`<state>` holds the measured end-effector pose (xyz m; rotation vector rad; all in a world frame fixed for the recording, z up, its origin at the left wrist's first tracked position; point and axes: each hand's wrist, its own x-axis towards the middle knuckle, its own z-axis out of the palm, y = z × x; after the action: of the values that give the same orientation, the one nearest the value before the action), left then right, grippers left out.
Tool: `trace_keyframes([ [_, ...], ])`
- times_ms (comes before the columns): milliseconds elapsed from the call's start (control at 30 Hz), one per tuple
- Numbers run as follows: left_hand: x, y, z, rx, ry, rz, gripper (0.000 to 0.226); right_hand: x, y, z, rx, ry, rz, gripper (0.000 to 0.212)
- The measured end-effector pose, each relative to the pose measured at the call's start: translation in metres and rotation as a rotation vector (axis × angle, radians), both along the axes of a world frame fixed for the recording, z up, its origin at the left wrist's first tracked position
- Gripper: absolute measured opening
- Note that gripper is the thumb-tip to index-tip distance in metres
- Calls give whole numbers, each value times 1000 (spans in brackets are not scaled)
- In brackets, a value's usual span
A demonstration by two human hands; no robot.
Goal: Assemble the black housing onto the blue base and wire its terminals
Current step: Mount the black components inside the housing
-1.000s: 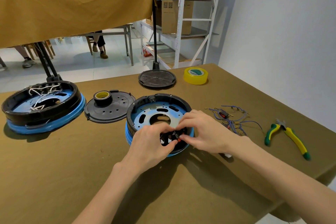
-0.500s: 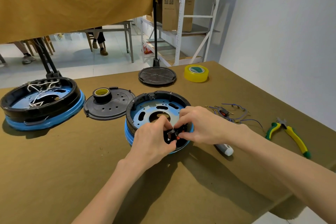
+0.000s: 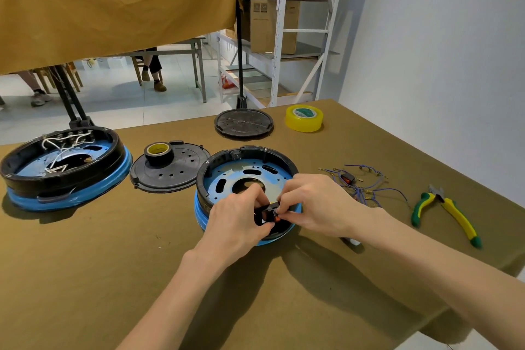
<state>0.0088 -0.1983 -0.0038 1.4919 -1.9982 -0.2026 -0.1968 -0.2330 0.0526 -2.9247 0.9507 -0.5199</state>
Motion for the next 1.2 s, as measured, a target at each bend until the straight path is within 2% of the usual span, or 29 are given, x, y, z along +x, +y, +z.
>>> trace_keyframes([
  [167,1,2,0,-39,-11,-16,38,2,3,1,-62,65,30,6],
  [300,0,1,-1,-37,-2,18,35,5,-1,10,-2,77,10,6],
  [467,-2,0,-3,-26,-6,56,34,8,2,10,-38,109,1,9],
  [600,-1,-1,-4,-20,-7,48,36,9,-1,14,32,86,-31,34],
  [733,0,-1,-5,-34,-10,46,37,14,-2,13,-4,175,-3,26],
  [900,3,-2,-4,-4,12,26,37,16,-5,16,19,153,-18,17],
  [1200,8,-5,-5,-13,20,-18,40,17,-11,14,78,90,-54,17],
])
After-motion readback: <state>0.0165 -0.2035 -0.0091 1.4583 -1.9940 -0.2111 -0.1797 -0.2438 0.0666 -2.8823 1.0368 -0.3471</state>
